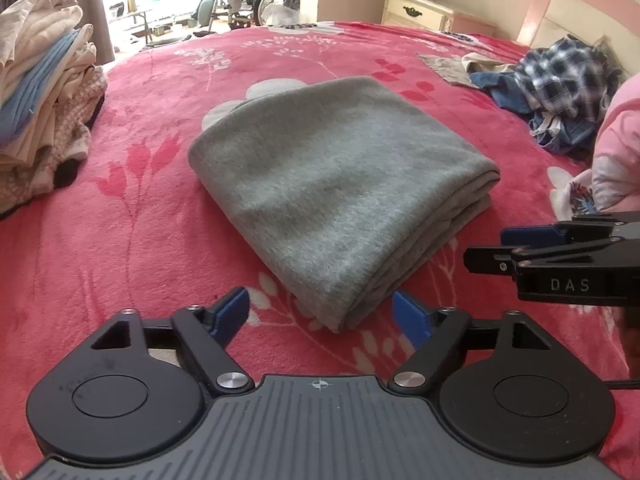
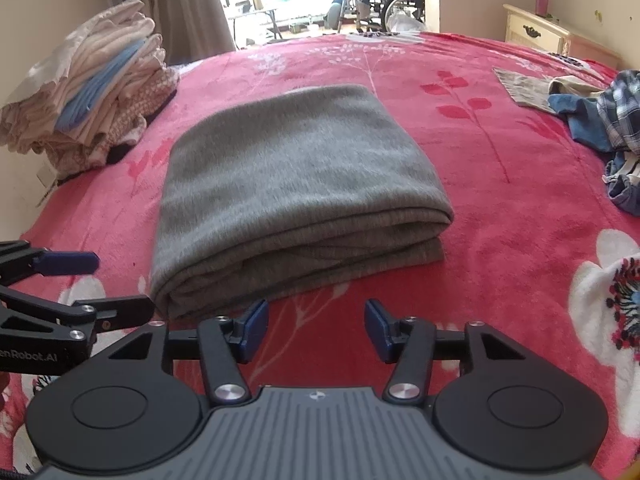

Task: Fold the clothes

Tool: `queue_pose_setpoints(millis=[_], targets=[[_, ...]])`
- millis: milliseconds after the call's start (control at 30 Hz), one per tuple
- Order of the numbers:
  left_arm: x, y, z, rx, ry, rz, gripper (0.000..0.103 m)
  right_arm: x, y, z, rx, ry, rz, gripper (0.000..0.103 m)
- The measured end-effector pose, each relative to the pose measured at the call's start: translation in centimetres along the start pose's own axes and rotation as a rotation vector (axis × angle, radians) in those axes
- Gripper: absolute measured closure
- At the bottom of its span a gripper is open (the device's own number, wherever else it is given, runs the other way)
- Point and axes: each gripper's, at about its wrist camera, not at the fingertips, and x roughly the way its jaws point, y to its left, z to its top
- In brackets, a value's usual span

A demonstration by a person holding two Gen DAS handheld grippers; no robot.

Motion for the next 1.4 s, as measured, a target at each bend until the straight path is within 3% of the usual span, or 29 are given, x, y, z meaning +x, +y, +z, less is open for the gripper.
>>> queue_pose_setpoints(millis=[367, 967, 1400], targets=[[-0.1, 0.5, 0.1, -0.032, 0.029, -0.017, 0.011, 0.3, 1.4, -0.5, -0.074, 0.03, -0.068, 0.035], [0.4, 1.3, 0.0, -0.066, 0.065, 0.026, 0.01, 0.2, 1.9, -0.4, -0.098, 0.029, -0.178, 0.03], [0.4, 1.3, -0.1, -0.069, 0.063, 0.037, 0.009, 0.1, 2.2, -0.3, -0.11, 0.028, -0.201, 0.028]])
